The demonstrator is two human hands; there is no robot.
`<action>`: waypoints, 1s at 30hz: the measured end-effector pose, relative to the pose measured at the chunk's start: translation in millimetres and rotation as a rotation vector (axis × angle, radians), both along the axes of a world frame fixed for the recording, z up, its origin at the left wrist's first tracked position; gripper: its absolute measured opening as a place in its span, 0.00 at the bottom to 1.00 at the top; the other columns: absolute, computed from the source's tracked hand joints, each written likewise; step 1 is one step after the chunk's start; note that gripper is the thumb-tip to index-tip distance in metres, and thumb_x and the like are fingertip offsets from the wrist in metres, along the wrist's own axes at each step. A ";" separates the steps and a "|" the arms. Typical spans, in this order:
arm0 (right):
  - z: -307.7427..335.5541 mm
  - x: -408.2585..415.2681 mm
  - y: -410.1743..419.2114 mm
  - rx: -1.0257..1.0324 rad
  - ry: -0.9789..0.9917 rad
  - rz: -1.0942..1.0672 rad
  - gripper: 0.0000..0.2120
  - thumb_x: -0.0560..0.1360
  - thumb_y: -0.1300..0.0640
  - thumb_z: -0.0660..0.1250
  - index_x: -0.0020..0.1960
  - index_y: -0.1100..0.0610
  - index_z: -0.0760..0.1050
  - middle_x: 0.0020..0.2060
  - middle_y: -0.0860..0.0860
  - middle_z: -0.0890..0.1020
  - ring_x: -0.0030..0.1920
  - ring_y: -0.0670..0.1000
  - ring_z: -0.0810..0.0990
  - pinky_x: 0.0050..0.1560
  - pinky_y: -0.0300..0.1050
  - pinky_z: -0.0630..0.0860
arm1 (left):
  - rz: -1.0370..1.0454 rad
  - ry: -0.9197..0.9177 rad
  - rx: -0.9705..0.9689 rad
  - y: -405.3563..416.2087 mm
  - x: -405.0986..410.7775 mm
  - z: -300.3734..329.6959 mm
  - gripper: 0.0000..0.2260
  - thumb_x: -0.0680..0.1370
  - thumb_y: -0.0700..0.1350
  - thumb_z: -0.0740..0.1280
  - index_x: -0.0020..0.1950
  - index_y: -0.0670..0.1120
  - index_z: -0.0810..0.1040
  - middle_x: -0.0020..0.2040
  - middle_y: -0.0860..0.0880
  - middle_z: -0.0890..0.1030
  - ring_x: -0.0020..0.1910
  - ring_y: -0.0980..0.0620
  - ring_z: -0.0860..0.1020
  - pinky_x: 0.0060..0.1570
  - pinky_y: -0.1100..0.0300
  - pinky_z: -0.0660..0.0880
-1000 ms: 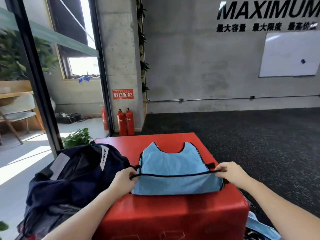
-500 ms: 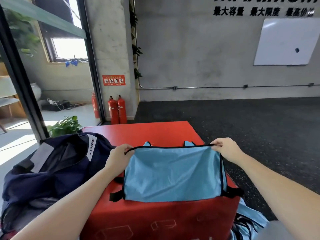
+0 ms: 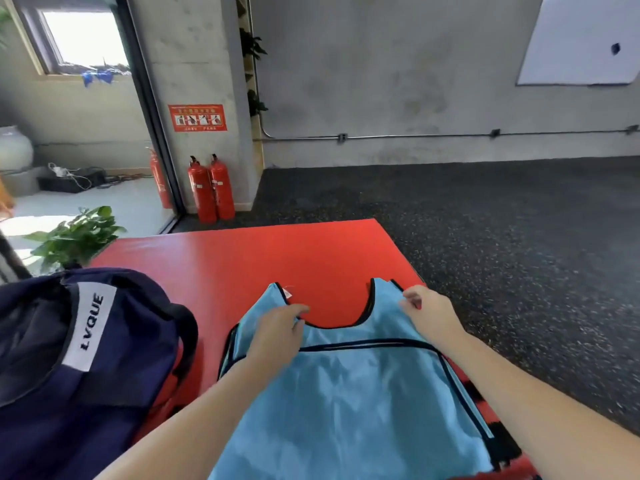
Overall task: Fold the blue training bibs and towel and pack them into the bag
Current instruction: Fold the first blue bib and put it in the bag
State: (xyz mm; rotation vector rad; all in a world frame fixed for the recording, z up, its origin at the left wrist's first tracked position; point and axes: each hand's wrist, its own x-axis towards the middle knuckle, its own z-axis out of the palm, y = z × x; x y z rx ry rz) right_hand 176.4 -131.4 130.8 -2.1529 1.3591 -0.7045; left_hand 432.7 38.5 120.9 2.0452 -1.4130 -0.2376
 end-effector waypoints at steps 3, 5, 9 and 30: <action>-9.5 14.1 -29.6 -0.036 0.016 -0.018 0.10 0.79 0.56 0.68 0.59 0.58 0.80 0.55 0.53 0.83 0.57 0.54 0.80 0.60 0.45 0.72 | -0.080 0.070 -0.001 -56.9 -23.3 -3.0 0.14 0.80 0.42 0.68 0.65 0.50 0.81 0.54 0.51 0.82 0.51 0.55 0.78 0.60 0.59 0.74; -14.2 22.2 -50.8 0.006 0.000 -0.039 0.13 0.79 0.55 0.69 0.62 0.58 0.79 0.57 0.53 0.82 0.59 0.53 0.79 0.61 0.44 0.71 | -0.114 0.110 0.010 -91.9 -34.9 -3.5 0.13 0.80 0.44 0.69 0.65 0.51 0.80 0.51 0.51 0.82 0.49 0.55 0.78 0.56 0.64 0.73; -29.3 31.2 -87.6 0.108 -0.030 -0.072 0.17 0.77 0.49 0.71 0.64 0.53 0.77 0.52 0.48 0.81 0.57 0.51 0.80 0.61 0.47 0.75 | -0.107 0.193 0.004 -148.6 -51.3 -8.8 0.13 0.79 0.46 0.69 0.64 0.50 0.80 0.50 0.50 0.82 0.51 0.51 0.80 0.57 0.61 0.74; -46.6 24.8 -122.2 -0.023 -0.104 -0.137 0.05 0.80 0.56 0.67 0.55 0.55 0.78 0.46 0.48 0.79 0.49 0.51 0.78 0.51 0.44 0.71 | -0.029 0.123 0.026 -203.8 -72.1 -26.6 0.12 0.79 0.41 0.66 0.60 0.50 0.81 0.56 0.47 0.80 0.54 0.48 0.79 0.56 0.50 0.78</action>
